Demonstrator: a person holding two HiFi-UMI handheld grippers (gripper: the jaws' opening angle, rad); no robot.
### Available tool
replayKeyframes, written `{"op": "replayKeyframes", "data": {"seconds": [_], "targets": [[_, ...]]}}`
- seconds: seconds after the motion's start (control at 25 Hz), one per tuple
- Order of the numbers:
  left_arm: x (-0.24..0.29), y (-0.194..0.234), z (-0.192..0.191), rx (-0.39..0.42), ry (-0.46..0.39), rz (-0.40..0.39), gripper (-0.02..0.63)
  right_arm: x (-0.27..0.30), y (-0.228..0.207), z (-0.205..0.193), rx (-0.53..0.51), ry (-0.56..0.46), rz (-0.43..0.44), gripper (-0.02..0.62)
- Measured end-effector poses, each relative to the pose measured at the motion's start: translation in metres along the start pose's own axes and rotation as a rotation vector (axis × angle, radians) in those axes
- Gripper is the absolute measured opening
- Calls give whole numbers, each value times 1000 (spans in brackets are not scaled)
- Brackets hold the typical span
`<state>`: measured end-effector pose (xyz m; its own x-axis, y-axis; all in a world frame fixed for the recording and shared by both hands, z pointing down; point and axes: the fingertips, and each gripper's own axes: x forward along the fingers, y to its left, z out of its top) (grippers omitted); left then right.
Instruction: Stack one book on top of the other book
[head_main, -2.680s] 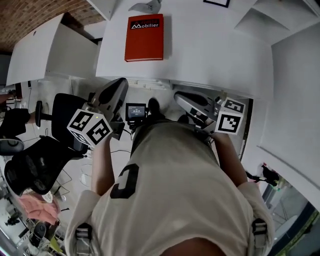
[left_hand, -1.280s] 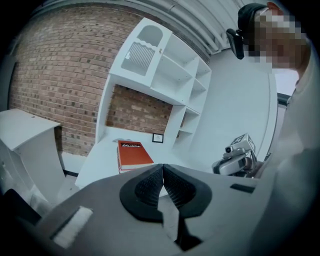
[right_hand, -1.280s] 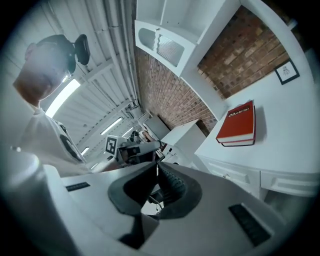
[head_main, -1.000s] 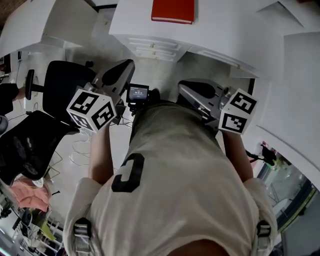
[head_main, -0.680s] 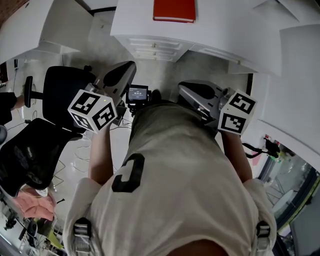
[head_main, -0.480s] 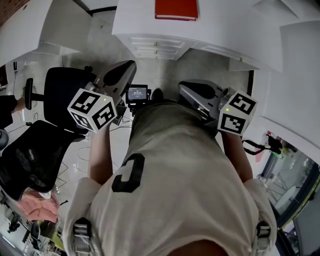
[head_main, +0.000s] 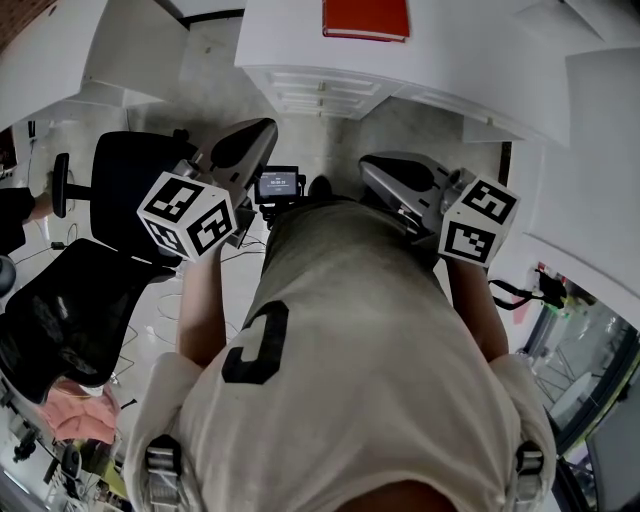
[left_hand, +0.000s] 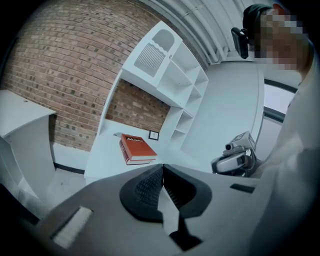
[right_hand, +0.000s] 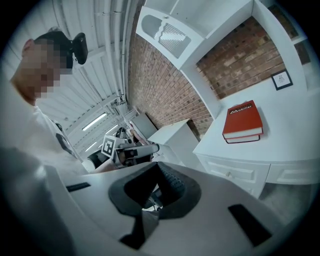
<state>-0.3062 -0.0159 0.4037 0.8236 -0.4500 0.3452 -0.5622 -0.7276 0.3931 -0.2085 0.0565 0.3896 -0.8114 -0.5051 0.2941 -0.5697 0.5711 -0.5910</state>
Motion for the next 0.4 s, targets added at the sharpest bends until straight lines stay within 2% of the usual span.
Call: {"op": "replayKeyframes", "data": {"seconds": [0.4], "targets": [[-3, 18, 15, 4, -8, 8, 5, 18, -4, 17, -17, 2, 10, 5]]}}
